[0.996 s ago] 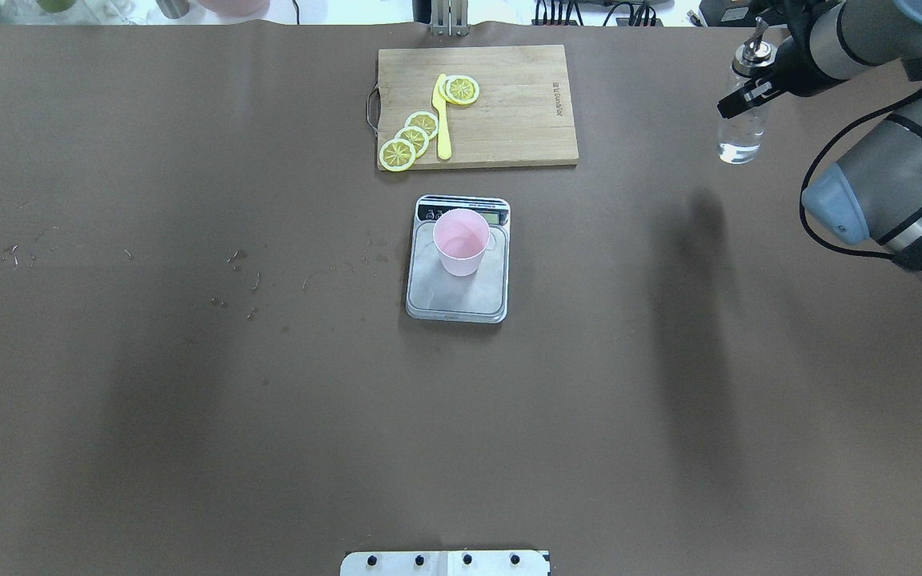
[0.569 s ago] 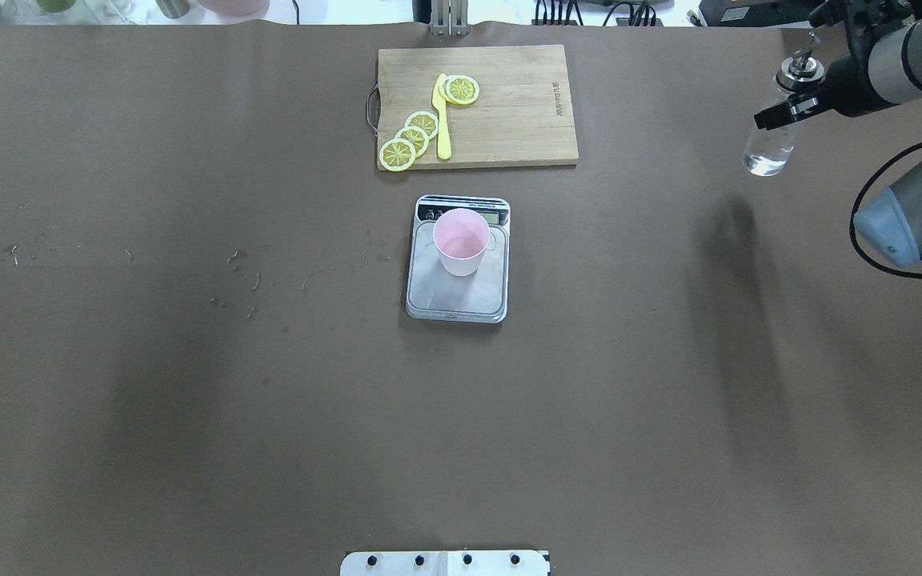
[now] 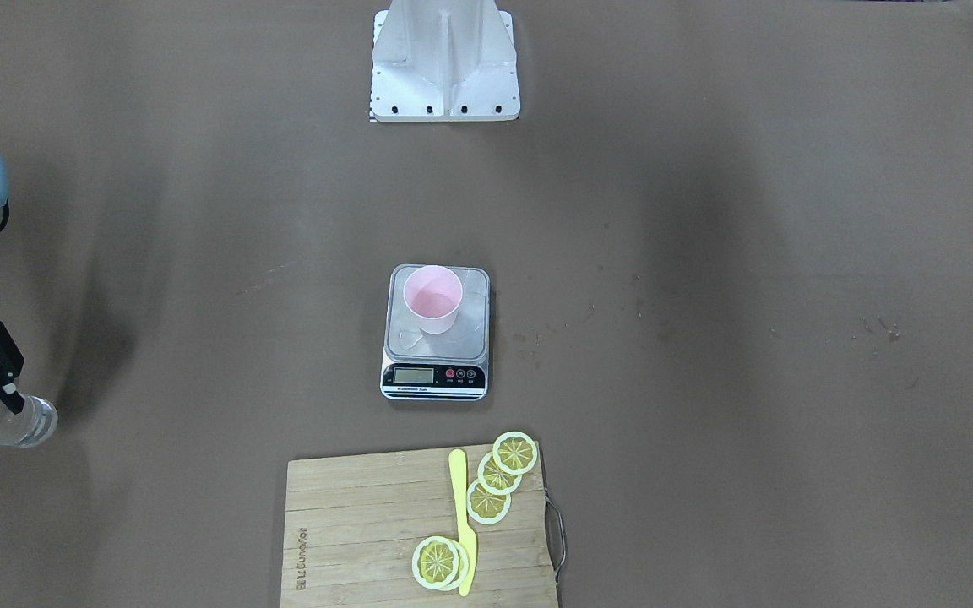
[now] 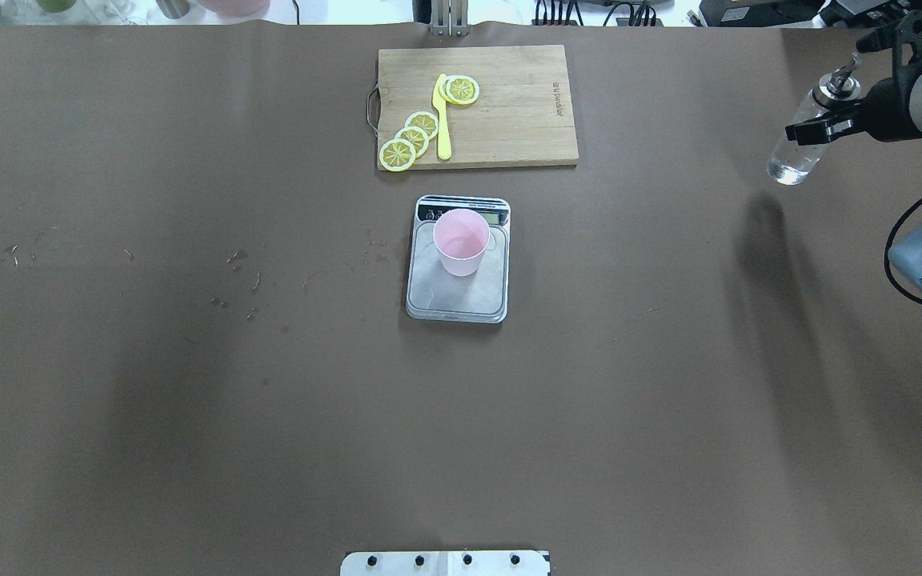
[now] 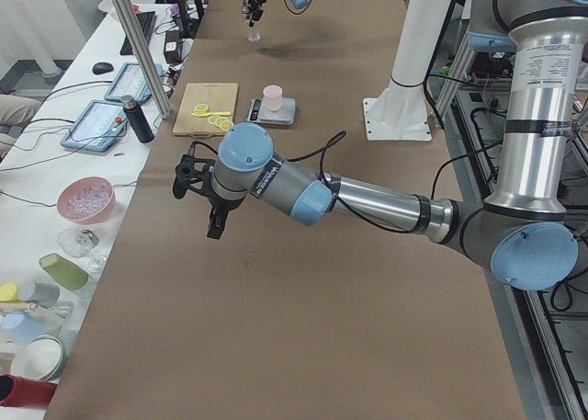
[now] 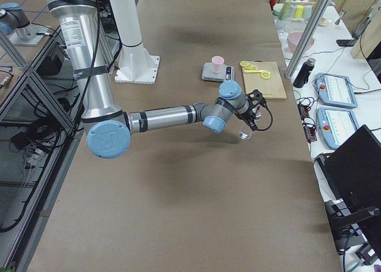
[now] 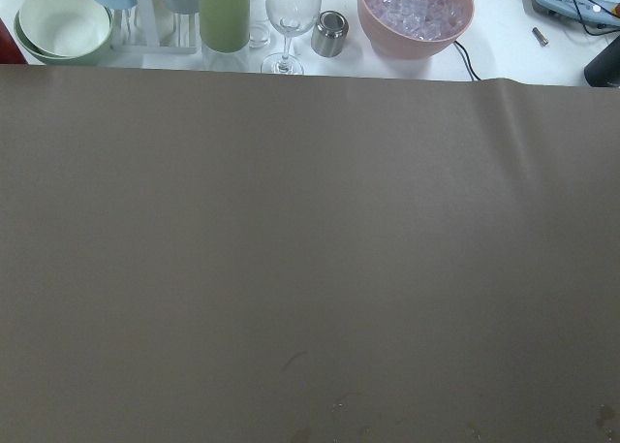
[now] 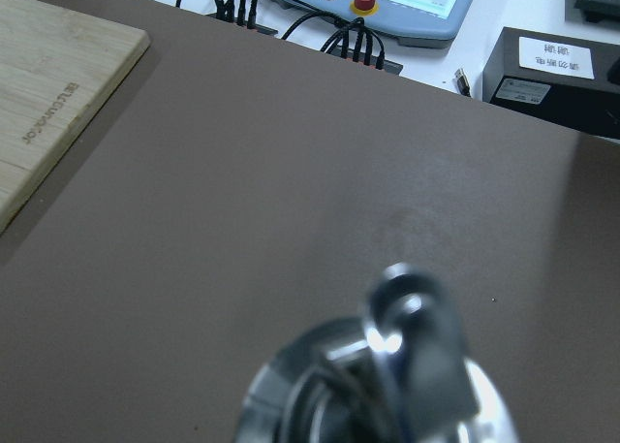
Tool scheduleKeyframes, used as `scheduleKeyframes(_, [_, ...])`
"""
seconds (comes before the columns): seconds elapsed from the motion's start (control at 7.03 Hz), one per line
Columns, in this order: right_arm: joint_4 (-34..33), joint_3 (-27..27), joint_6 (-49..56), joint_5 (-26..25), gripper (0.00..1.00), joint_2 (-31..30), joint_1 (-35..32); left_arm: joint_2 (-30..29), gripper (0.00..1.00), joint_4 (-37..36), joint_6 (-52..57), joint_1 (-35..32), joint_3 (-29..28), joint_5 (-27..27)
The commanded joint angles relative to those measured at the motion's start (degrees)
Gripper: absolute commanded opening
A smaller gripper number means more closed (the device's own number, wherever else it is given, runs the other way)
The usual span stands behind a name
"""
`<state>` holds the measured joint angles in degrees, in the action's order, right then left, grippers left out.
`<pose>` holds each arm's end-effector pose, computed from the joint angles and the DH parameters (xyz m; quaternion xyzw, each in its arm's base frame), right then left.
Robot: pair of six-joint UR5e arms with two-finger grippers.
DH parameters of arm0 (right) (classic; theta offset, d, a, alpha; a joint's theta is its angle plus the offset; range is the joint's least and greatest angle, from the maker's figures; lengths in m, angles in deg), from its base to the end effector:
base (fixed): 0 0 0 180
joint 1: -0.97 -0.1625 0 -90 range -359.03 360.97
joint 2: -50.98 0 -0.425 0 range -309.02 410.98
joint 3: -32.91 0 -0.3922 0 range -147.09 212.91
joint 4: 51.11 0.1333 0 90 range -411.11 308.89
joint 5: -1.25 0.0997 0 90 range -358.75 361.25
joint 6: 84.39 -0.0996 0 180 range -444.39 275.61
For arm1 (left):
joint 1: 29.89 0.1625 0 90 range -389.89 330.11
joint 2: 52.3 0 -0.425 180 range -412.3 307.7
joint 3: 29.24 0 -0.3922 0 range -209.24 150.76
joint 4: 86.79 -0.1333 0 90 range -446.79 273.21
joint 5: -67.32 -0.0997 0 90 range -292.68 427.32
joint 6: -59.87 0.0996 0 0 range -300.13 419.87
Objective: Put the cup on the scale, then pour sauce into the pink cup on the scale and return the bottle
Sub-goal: 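Lower the glass bottle onto the table beside the cutting board with the right gripper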
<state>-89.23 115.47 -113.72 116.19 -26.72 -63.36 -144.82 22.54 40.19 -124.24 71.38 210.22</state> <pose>-0.1826 -0.5907 0.5107 0.3238 -0.3828 -0.0751 0.8620 -0.0929 -0.5114 0.4951 0.1910 0.4572 -0.0571 0.8667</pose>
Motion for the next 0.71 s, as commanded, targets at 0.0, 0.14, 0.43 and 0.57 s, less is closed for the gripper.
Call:
scheduleKeyframes(0.0, [10.7, -8.1, 0.0, -1.6, 0.00, 0.5, 0.2, 0.0, 0.97, 0.0, 0.0, 0.0, 0.0, 0.0])
scheduleKeyframes(0.14, [11.0, -8.5, 0.0, -1.6, 0.00, 0.5, 0.3, 0.0, 0.97, 0.0, -0.1, 0.0, -0.1, -0.1])
scheduleKeyframes(0.43, [10.4, -8.1, -0.2, -1.3, 0.00, 1.2, 0.4, 0.1, 0.97, 0.0, -0.1, 0.0, -0.1, -0.1])
scheduleKeyframes(0.57, [9.5, -8.3, -0.7, -1.2, 0.00, 2.2, 1.0, 0.1, 0.97, 0.0, -0.1, 0.0, 0.0, -0.1])
